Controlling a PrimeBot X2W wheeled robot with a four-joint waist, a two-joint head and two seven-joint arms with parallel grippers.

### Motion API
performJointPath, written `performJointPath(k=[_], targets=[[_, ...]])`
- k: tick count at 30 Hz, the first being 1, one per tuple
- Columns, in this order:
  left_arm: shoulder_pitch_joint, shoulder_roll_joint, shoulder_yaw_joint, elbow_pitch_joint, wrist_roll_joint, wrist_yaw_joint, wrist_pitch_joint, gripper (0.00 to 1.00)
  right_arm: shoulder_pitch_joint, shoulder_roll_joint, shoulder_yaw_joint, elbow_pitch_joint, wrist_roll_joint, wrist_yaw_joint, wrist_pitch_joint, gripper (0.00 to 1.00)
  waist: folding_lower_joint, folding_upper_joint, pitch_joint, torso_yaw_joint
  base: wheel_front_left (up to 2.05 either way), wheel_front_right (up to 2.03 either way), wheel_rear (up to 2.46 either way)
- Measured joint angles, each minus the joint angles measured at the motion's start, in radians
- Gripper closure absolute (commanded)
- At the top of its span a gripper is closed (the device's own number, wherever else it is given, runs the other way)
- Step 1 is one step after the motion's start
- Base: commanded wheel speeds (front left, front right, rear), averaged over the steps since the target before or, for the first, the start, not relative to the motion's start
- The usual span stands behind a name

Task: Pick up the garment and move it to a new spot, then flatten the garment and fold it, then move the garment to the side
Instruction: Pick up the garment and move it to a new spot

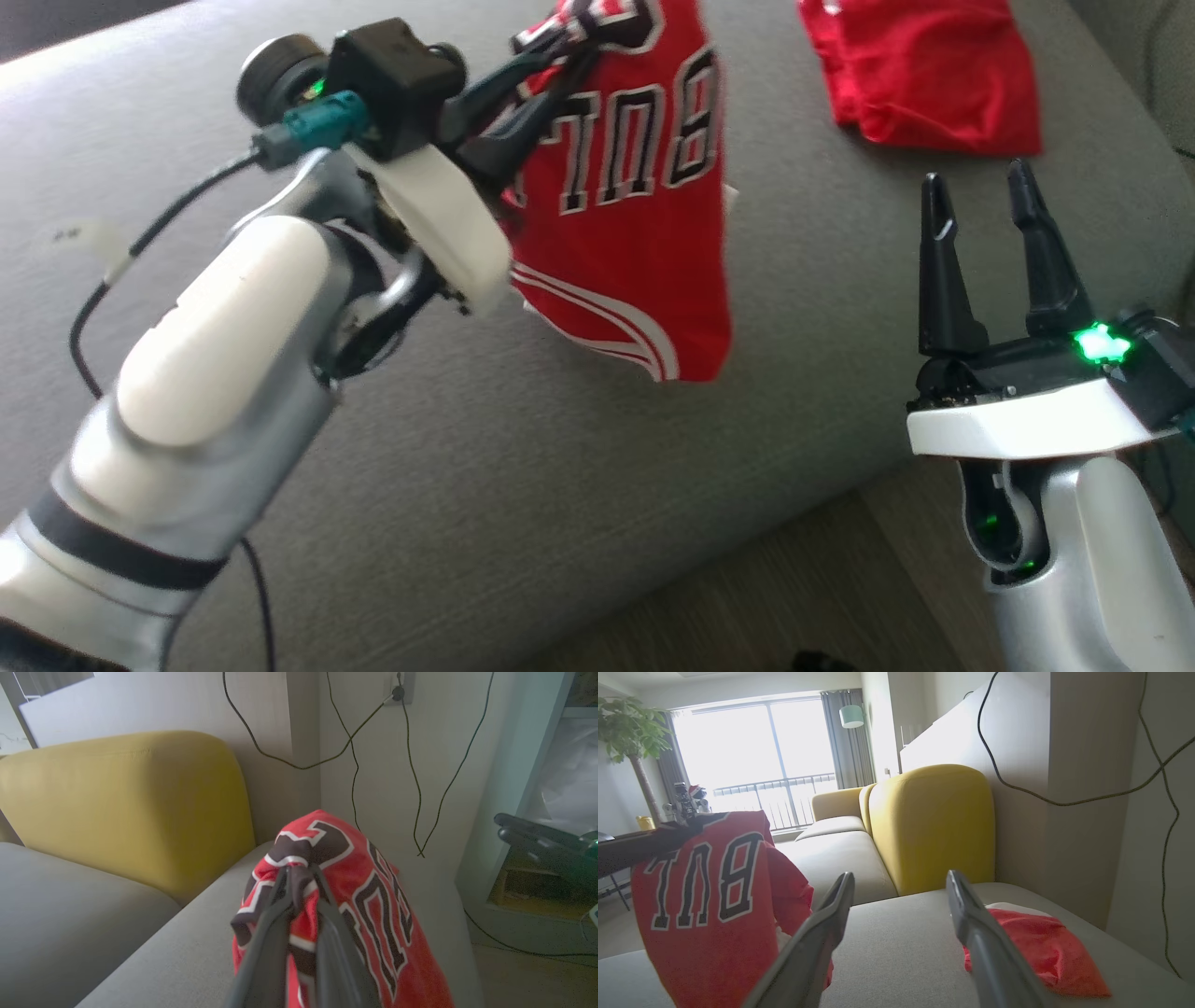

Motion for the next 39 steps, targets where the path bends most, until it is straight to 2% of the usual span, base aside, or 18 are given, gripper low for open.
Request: performJointPath(k=[1, 2, 3, 4, 9, 13, 17, 24, 28, 33, 39], targets=[[-0.010, 0.010, -0.011, 0.038, -0.007, 0.000, -0.004, 1.00, 0.000, 0.000, 0.002, 0.000, 0.003, 0.000, 0.000, 0.00, 0.0000, 0.0000, 0.006, -0.016, 0.00, 0.00, 0.00], [-0.015, 0.020, -0.023, 0.075, -0.006, 0.000, -0.014, 0.62, 0.000, 0.000, 0.004, 0.000, 0.005, 0.000, 0.000, 0.00, 0.0000, 0.0000, 0.013, -0.029, 0.00, 0.00, 0.00], [-0.017, 0.032, -0.039, 0.114, 0.012, 0.000, -0.032, 0.04, 0.000, 0.000, 0.006, 0.000, 0.007, 0.000, 0.000, 0.00, 0.0000, 0.0000, 0.019, -0.042, 0.00, 0.00, 0.00], [-0.017, 0.039, -0.047, 0.157, 0.036, 0.000, -0.045, 0.00, 0.000, 0.000, 0.009, 0.000, 0.007, 0.000, 0.000, 0.00, 0.0000, 0.0000, 0.024, -0.052, 0.00, 0.00, 0.00], [-0.007, 0.006, -0.050, 0.288, 0.030, 0.022, -0.097, 0.00, 0.002, 0.000, 0.011, 0.002, 0.003, 0.000, 0.000, 0.00, 0.0000, 0.0000, 0.038, -0.053, 0.00, 0.00, 0.00], [0.002, -0.019, -0.028, 0.321, 0.019, 0.056, -0.166, 0.00, 0.002, 0.001, 0.018, 0.002, -0.020, 0.000, 0.000, 0.00, 0.0000, 0.0000, 0.031, -0.014, 0.00, 0.00, 0.00], [0.038, -0.017, 0.012, 0.321, 0.000, 0.091, -0.236, 0.00, 0.003, 0.001, 0.022, 0.002, -0.047, 0.000, 0.000, 0.00, 0.0000, 0.0000, 0.019, 0.042, 0.00, 0.00, 0.00], [0.156, 0.028, 0.121, 0.209, -0.032, 0.171, -0.312, 0.00, 0.015, 0.001, 0.033, 0.018, -0.112, 0.000, 0.000, 0.00, 0.0000, 0.0000, -0.017, 0.158, 0.00, 0.00, 0.00], [0.269, 0.040, 0.130, 0.114, -0.012, 0.204, -0.320, 0.00, 0.031, 0.001, 0.017, 0.036, -0.139, 0.000, 0.000, 0.00, 0.0000, 0.0000, -0.042, 0.229, 0.00, 0.00, 0.00], [0.443, -0.016, 0.175, 0.010, 0.041, 0.265, -0.320, 0.00, 0.101, 0.001, -0.013, 0.073, -0.161, 0.000, 0.000, 0.00, 0.0000, 0.0000, -0.076, 0.315, 0.00, 0.00, 0.00], [0.628, -0.112, 0.263, -0.071, 0.145, 0.275, -0.323, 0.00, 0.143, 0.002, -0.055, 0.090, -0.169, 0.000, 0.000, 0.00, 0.0000, 0.0000, -0.117, 0.380, 0.00, 0.00, 0.00]])
